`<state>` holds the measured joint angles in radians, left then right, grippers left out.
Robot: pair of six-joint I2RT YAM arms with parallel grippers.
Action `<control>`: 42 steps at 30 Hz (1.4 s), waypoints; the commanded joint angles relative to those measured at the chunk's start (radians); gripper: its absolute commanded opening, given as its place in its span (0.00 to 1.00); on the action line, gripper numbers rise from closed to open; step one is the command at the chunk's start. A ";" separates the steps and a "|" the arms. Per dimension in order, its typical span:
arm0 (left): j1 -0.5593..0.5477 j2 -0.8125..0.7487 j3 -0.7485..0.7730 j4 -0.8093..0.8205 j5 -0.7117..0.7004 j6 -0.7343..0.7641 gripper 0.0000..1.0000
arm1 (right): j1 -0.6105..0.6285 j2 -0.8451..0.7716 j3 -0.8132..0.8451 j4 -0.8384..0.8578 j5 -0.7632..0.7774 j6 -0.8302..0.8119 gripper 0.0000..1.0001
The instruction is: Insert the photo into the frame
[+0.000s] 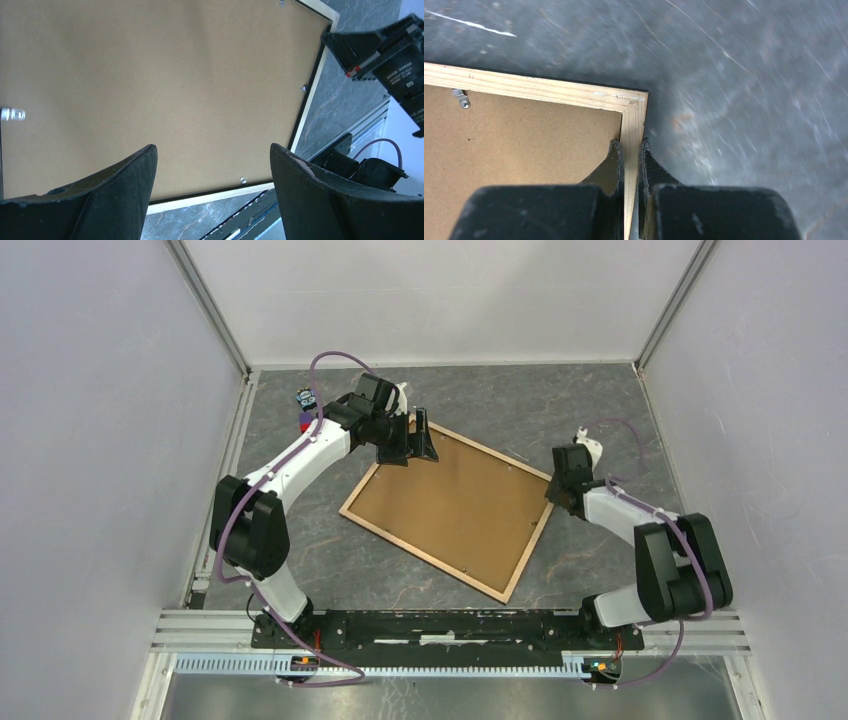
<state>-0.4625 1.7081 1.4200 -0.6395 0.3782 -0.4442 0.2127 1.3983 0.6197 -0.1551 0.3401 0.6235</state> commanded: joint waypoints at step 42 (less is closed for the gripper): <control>0.040 -0.046 -0.014 0.045 0.019 -0.061 0.89 | 0.982 -0.114 0.118 -0.147 -0.155 -0.700 0.55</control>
<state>-0.4213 1.6775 1.4155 -0.6250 0.3954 -0.4747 1.1240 1.2037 0.7193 -0.3103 0.1032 -0.0967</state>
